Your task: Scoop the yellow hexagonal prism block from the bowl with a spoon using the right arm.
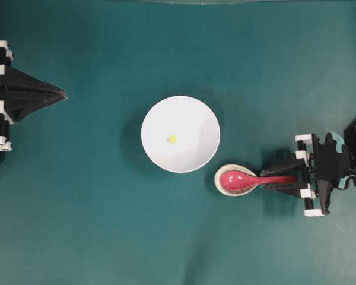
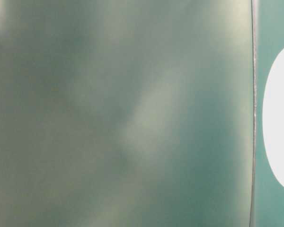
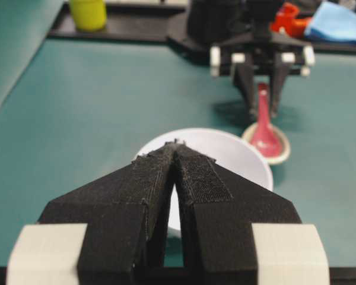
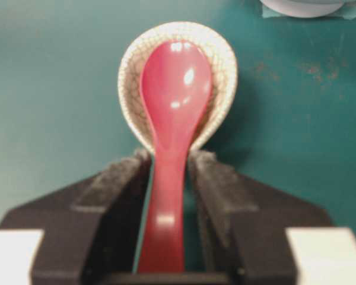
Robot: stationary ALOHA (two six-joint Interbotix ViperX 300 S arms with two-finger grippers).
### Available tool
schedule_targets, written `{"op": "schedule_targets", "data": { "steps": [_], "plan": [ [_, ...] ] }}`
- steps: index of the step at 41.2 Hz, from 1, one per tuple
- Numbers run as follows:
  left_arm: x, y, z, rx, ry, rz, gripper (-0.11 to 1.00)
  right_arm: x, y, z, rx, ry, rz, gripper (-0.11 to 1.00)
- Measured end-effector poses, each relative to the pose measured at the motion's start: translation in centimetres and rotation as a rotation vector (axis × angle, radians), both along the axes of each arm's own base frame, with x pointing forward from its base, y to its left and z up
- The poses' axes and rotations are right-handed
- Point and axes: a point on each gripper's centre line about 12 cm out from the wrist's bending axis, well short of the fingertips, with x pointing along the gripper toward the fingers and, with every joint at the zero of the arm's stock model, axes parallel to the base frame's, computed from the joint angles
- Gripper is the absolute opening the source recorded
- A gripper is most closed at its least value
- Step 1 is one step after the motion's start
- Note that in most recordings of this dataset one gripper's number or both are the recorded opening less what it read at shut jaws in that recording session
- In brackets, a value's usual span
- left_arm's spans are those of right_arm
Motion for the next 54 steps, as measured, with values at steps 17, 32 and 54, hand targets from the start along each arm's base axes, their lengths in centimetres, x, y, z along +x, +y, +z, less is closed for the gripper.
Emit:
{"op": "schedule_targets", "data": {
  "steps": [17,32,54],
  "plan": [
    [0.0,0.0,0.0,0.001,0.0,0.0,0.03,0.0,0.0,0.0,0.0,-0.002,0.001,0.25],
    [0.0,0.0,0.0,0.009,-0.001,0.0,0.03,0.2,-0.2,2.7,0.018,-0.077,0.004,0.25],
    [0.0,0.0,0.0,0.012,0.0,-0.001,0.03,2.6,-3.5,8.5,-0.088,-0.021,-0.034,0.25]
  ]
}}
